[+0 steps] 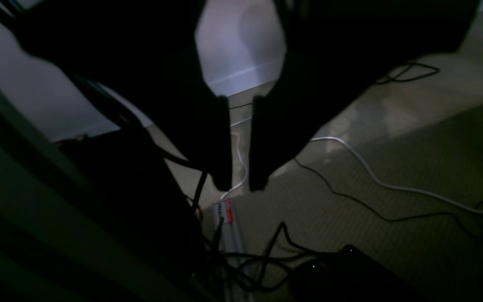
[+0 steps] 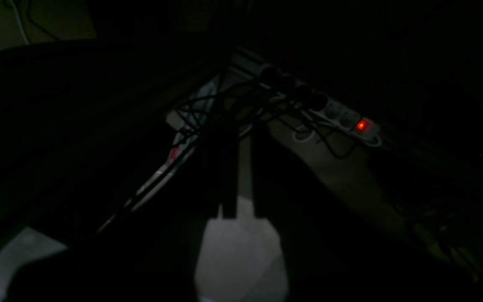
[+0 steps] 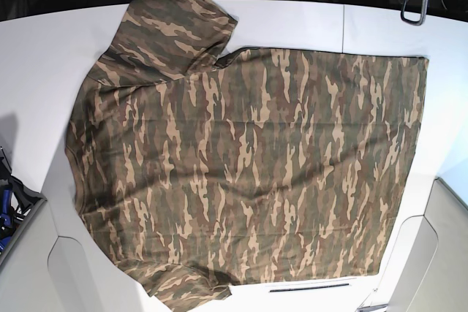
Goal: Fold the T-shirt properly
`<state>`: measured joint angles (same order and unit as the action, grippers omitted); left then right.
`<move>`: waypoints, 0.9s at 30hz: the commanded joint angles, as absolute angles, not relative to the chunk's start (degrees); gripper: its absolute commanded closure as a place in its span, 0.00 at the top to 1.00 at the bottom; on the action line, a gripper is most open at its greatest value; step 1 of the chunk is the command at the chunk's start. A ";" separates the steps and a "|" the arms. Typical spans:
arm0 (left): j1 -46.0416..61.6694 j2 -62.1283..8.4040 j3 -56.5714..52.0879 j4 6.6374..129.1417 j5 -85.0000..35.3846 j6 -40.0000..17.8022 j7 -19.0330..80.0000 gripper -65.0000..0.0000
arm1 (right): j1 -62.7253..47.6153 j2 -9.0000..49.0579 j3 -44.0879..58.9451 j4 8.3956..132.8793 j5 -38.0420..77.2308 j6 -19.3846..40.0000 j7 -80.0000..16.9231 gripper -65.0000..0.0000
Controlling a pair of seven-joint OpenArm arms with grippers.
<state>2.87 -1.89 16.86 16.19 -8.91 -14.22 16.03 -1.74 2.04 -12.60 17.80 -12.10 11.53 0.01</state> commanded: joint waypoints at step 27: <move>3.03 -1.76 16.97 16.56 -13.10 -24.75 15.90 0.14 | -1.63 2.07 -12.45 19.03 -12.21 12.08 0.60 0.08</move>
<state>2.87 -2.24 16.86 16.23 -12.64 -23.55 16.03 -1.76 2.04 -12.60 18.65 -12.10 11.64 -0.01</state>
